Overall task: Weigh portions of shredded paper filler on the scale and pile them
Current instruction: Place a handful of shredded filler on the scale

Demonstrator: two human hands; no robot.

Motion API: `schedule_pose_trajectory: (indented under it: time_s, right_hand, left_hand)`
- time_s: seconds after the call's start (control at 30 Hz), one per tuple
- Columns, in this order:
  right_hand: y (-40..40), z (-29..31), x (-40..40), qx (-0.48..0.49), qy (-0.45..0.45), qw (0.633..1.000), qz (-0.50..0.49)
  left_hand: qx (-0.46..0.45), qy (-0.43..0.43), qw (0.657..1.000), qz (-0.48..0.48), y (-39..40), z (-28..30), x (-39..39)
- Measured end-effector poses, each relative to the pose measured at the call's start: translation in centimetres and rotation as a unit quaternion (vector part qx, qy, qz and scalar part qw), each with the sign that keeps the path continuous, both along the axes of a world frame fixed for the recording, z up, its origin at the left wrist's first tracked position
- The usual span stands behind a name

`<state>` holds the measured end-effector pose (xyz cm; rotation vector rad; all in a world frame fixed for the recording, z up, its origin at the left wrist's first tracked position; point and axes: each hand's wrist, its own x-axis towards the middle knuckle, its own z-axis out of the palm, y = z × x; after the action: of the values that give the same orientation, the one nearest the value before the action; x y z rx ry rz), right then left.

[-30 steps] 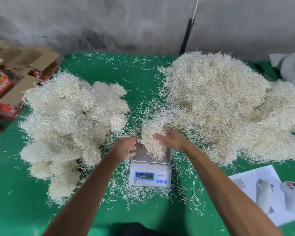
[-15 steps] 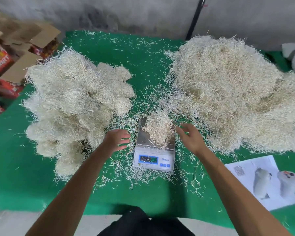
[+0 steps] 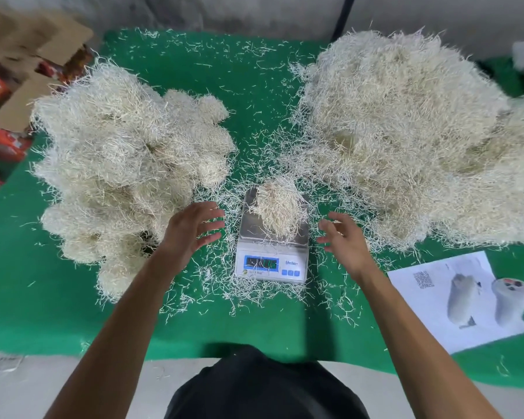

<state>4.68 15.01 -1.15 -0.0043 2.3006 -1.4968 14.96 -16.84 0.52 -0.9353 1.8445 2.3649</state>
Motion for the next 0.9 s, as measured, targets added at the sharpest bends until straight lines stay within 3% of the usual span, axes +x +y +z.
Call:
schedule_pose_trajectory:
  time_s: [0.27, 0.57, 0.8, 0.9]
  right_hand:
    - [1.1, -0.3, 0.0, -0.032, 0.006, 0.999, -0.011]
    - [1.0, -0.6, -0.2, -0.015, 0.01, 1.0, 0.009]
    - [-3.2, -0.6, -2.5, 0.064, 0.08, 0.989, 0.107]
    - [-6.0, -0.6, -3.7, 0.154, 0.121, 0.965, 0.177]
  left_hand:
    - [0.023, 0.075, 0.997, 0.005, 0.1, 0.1, 1.1]
    - [0.036, 0.065, 0.997, 0.01, 1.4, 0.5, 0.6]
    - [0.03, 0.051, 0.998, 0.001, 1.6, -0.2, -1.0]
    - [0.022, 0.048, 0.999, -0.002, 1.7, -0.6, -1.6]
